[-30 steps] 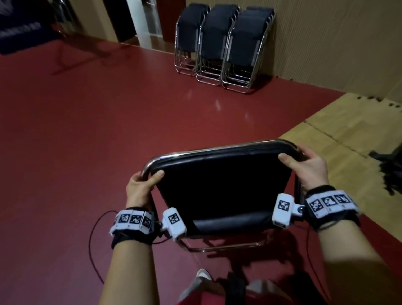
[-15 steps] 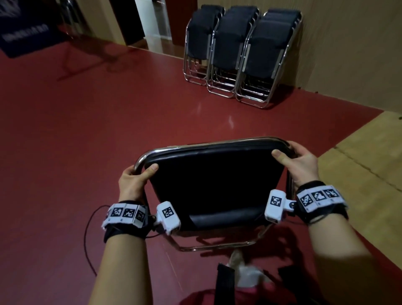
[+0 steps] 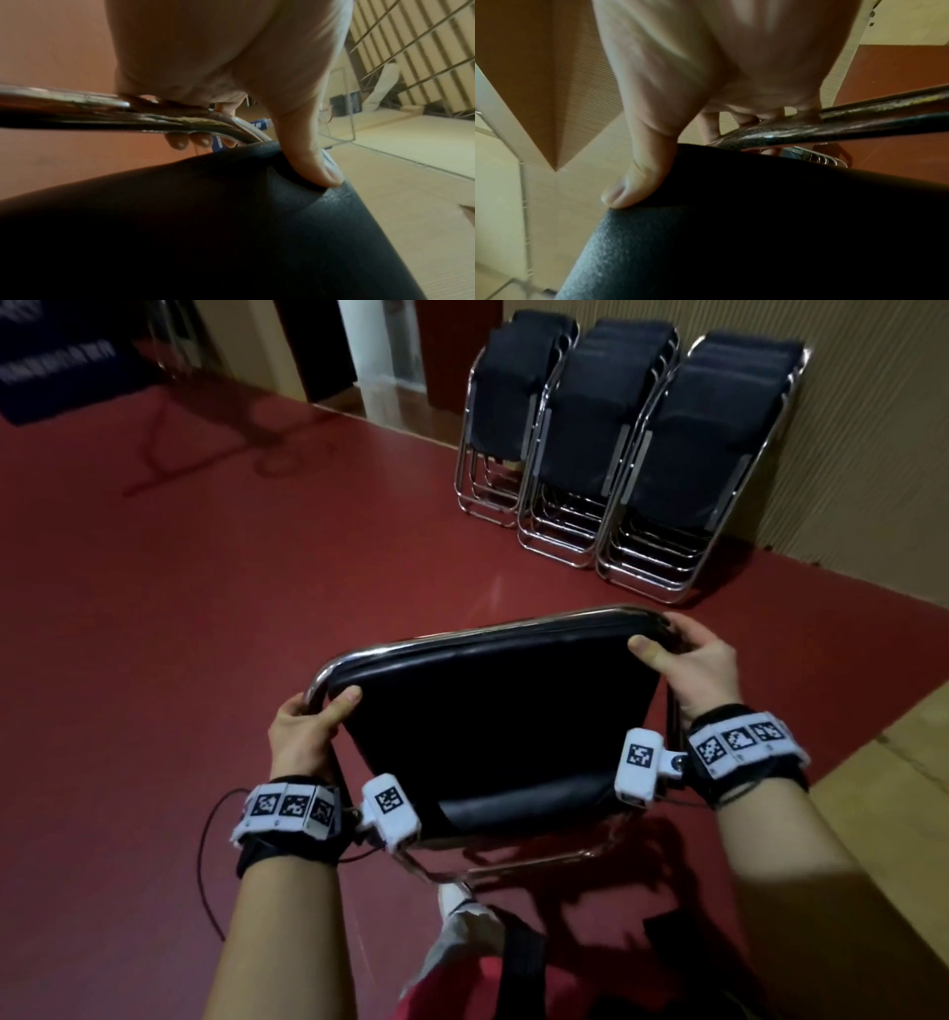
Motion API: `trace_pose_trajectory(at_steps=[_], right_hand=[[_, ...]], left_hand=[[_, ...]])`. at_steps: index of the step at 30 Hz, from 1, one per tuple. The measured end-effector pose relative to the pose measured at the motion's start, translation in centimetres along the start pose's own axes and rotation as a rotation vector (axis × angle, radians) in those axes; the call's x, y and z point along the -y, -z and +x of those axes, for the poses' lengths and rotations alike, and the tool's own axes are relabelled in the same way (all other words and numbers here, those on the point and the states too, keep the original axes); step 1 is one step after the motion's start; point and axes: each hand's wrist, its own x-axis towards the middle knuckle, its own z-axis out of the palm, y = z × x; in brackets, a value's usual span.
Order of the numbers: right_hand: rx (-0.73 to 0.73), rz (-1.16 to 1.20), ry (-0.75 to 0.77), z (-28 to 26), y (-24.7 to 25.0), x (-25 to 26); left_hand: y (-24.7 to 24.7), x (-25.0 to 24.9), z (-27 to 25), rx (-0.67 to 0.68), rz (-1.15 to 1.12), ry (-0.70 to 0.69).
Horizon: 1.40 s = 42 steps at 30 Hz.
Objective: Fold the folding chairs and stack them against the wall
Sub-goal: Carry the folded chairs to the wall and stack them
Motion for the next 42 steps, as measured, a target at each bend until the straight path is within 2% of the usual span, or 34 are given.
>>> trace_pose_trajectory(at_steps=[7,11,18,24,28,35,42], right_hand=[[-0.088,0.011,-0.036,12.6,-9.7,1.4],[-0.11,0.027,-0.054,22.0,-15.2,1.7],[-0.041,0.08,-0.081,40.4,-24.2,1.4],[0.014,0.069,-0.063,55.4,-31.8,4.9],[0.023,0.065,-0.02,64.8,-37.6,6.6],[-0.065,0.071,-0.041,81.7,-48.6,6.6],[-0.155,0.08,-0.072,94.5,-57.2,7.3]], left_hand=[[-7.4,-6.9,17.7,0.062,0.107,0.01],[-13.0,-9.8,27.7,0.08,0.122,-0.006],[-23.8,-12.5,43.8,0.069,0.163,0.004],[-30.9,-16.4,55.9,0.009,0.105,0.036],[-35.2,-18.6,65.9,0.0,0.097,0.042],[-45.3,-22.8,85.5,0.064,0.059,0.029],[-53.6,-29.1,101.7,0.147,0.117,0.008]])
